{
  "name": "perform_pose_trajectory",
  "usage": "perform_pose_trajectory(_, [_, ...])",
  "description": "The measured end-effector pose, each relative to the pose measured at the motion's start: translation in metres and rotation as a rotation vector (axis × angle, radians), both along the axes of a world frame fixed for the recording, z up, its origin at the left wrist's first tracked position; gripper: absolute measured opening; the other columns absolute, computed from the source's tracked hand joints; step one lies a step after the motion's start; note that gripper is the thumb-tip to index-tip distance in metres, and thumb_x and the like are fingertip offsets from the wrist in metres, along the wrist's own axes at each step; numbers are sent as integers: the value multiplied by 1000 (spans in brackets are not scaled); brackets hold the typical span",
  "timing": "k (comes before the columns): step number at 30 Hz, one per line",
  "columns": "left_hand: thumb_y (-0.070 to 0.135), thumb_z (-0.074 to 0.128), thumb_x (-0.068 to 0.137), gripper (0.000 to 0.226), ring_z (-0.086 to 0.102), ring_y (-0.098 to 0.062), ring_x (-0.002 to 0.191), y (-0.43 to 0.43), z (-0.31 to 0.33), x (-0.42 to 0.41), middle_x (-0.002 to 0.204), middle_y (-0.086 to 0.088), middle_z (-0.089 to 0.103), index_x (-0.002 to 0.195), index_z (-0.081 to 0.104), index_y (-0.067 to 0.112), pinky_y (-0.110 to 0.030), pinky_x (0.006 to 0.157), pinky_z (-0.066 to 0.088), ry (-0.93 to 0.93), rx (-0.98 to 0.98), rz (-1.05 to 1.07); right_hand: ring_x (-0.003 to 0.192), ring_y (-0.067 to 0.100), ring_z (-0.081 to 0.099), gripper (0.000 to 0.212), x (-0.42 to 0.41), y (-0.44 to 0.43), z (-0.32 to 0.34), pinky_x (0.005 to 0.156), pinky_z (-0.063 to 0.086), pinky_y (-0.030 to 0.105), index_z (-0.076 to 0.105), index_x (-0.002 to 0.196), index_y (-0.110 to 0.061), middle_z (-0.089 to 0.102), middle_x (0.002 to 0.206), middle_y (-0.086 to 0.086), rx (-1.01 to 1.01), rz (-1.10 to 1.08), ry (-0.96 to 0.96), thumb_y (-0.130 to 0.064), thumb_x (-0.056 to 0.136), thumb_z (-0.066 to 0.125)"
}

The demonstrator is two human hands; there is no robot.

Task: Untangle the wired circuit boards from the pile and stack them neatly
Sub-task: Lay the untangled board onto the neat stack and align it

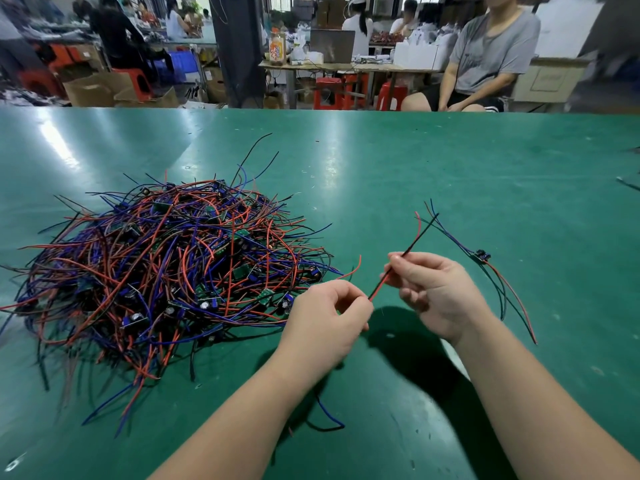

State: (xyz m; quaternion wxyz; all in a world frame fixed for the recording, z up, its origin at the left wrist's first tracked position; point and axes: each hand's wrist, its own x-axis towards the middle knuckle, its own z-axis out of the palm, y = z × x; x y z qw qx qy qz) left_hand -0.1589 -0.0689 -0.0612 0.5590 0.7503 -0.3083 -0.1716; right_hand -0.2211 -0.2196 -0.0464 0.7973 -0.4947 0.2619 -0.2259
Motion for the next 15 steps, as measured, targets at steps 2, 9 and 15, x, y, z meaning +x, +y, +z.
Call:
perform_pose_trajectory(2, [34,51,68,20,48,-6,45,0,-2,-2,56,7,65,65,65,19,-15,41,38,-22,18,-22,53,14,68,9,-4,-15,3,38,43,13,61,73,-5,67,58,7,69,-107,-31,0,69,68])
perform_pose_trajectory(9, [33,52,70,18,47,-6,41,1,-1,-9,60,3,67,65,63,20,-15,41,40,-63,80,-67,55,22,70,15,-8,-32,1,46,52,18,59,72,-4,67,57,7,111,-259,-47,8,76,67])
perform_pose_trajectory(15, [36,51,67,21,49,-7,44,2,-1,-10,62,1,68,64,64,20,-19,45,45,-76,151,-58,46,12,64,19,-6,-34,-4,40,45,14,57,70,-9,60,46,2,-43,-367,-33,-4,83,69])
